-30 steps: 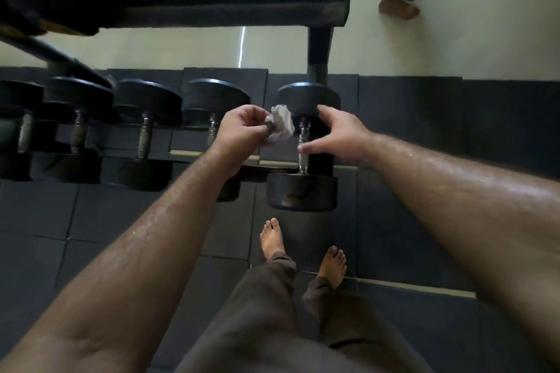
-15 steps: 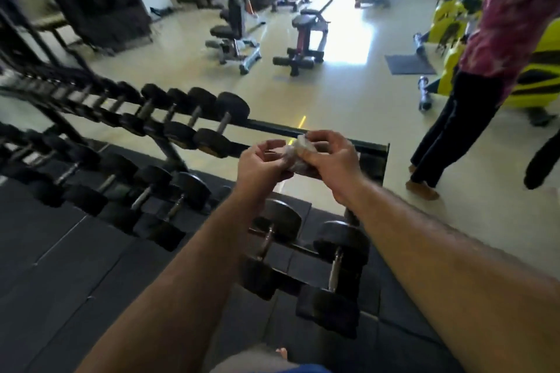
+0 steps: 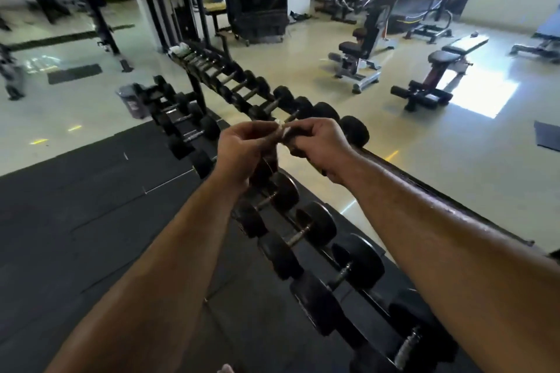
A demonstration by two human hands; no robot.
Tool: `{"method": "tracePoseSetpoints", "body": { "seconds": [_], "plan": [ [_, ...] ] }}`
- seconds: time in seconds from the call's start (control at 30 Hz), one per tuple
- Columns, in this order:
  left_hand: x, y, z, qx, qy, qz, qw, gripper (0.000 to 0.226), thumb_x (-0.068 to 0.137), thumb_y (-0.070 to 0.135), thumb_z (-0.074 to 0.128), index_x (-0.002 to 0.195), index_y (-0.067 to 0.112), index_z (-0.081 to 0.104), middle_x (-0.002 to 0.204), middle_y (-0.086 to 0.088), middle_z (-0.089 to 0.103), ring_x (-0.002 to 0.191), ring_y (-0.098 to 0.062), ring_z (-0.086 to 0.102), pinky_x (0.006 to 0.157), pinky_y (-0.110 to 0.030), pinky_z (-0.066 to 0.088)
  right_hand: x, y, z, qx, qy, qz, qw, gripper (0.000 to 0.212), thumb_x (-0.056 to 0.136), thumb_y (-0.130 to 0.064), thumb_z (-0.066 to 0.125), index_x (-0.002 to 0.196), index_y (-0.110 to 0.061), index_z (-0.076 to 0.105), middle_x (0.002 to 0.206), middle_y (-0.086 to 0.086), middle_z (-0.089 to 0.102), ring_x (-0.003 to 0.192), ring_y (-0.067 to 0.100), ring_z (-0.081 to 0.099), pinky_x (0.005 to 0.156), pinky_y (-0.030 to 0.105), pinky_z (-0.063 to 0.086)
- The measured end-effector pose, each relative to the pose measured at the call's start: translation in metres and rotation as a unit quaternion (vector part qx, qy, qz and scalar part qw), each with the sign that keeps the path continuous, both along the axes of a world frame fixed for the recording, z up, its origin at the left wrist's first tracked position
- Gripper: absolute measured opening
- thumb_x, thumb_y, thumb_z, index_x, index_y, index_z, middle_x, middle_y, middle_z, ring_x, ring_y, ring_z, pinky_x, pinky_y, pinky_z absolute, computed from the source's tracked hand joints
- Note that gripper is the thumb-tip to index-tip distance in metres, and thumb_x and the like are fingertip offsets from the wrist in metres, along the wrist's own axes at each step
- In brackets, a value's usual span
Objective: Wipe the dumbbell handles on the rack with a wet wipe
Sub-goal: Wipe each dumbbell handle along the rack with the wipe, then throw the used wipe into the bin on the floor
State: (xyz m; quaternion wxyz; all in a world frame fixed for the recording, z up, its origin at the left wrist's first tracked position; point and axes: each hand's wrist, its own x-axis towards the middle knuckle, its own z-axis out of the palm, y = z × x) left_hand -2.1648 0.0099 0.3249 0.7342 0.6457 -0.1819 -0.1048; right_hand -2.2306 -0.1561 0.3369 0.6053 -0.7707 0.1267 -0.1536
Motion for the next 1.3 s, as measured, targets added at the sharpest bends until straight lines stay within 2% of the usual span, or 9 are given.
{"method": "tracePoseSetpoints", "body": {
  "seconds": [0.07,0.2,0.3,0.4,0.57,0.7,0.83,1.1,1.3],
  "plan": [
    [0.036,0.026,0.000,-0.019,-0.002,0.024,1.000,0.020,0.082,0.015,0.090,0.100,0.021,0.083,0.102,-0.013,0.080,0.095,-0.033,0.076,0.085,-0.047,0.062,0.042,0.027,0.001,0.068,-0.005,0.038,0.997,0.030,0.094,0.006,0.074,0.117,-0.013,0.081,0.101,0.007,0.082,0.087,0.017,0.078,0.083,0.036,0.066],
    [0.121,0.076,0.001,-0.004,-0.044,0.044,0.998,0.028,0.080,0.020,0.091,0.103,0.010,0.082,0.100,-0.025,0.077,0.095,-0.052,0.073,0.088,-0.065,0.060,0.133,0.080,0.000,0.100,-0.023,0.051,0.993,0.028,0.093,0.009,0.074,0.109,-0.014,0.080,0.081,-0.004,0.079,0.070,0.008,0.074,0.063,0.022,0.059],
    [0.188,0.114,0.010,0.025,-0.044,0.128,0.991,0.021,0.078,0.017,0.092,0.094,0.008,0.082,0.089,-0.020,0.079,0.078,-0.033,0.075,0.073,-0.044,0.063,0.206,0.122,0.004,0.130,-0.034,0.057,0.989,0.027,0.090,0.010,0.077,0.110,-0.007,0.080,0.093,0.009,0.081,0.084,0.020,0.078,0.080,0.037,0.067],
    [0.264,0.154,0.016,0.099,-0.083,0.177,0.976,0.022,0.072,0.031,0.094,0.091,0.022,0.086,0.086,-0.005,0.081,0.083,-0.023,0.078,0.082,-0.046,0.065,0.280,0.164,0.008,0.192,-0.019,0.084,0.978,0.019,0.094,0.003,0.074,0.106,-0.009,0.082,0.100,0.019,0.081,0.092,0.032,0.079,0.092,0.049,0.065],
    [0.373,0.202,0.005,0.293,-0.199,0.149,0.923,0.020,0.089,0.017,0.077,0.106,0.025,0.084,0.090,0.010,0.081,0.083,-0.005,0.074,0.072,-0.013,0.051,0.396,0.207,-0.008,0.192,0.006,0.101,0.976,0.015,0.095,0.008,0.074,0.097,-0.007,0.077,0.074,-0.001,0.078,0.068,0.010,0.075,0.069,0.022,0.063],
    [0.466,0.227,-0.012,0.218,-0.113,0.140,0.959,0.019,0.087,0.015,0.086,0.105,0.018,0.085,0.092,0.006,0.082,0.079,0.000,0.072,0.078,-0.019,0.054,0.503,0.221,-0.036,0.223,0.012,0.121,0.967,0.023,0.087,0.011,0.079,0.090,-0.012,0.080,0.092,0.014,0.080,0.091,0.029,0.076,0.091,0.043,0.064],
    [0.580,0.249,-0.021,0.164,-0.049,0.147,0.974,0.025,0.082,0.011,0.090,0.105,0.015,0.082,0.093,-0.003,0.080,0.078,-0.007,0.069,0.076,-0.027,0.058,0.627,0.241,-0.056,0.235,0.015,0.154,0.960,0.022,0.087,0.015,0.076,0.095,-0.005,0.080,0.096,0.018,0.079,0.092,0.031,0.076,0.087,0.037,0.066],
    [0.790,0.325,-0.032,0.245,-0.027,0.217,0.945,0.016,0.079,0.012,0.091,0.092,0.020,0.085,0.084,0.001,0.081,0.080,-0.010,0.073,0.076,-0.031,0.061,0.860,0.312,-0.060,0.077,0.044,0.209,0.974,0.019,0.085,0.013,0.080,0.096,-0.003,0.080,0.089,0.013,0.081,0.086,0.025,0.080,0.078,0.035,0.067],
    [0.932,0.400,-0.072,0.339,-0.038,0.291,0.894,0.020,0.077,0.011,0.088,0.086,0.029,0.085,0.080,0.015,0.078,0.081,0.001,0.073,0.081,-0.028,0.062,1.026,0.378,-0.104,-0.098,0.022,0.304,0.947,0.021,0.085,-0.001,0.087,0.101,-0.015,0.083,0.093,-0.002,0.081,0.091,0.014,0.077,0.090,0.035,0.064]
  ]
}}
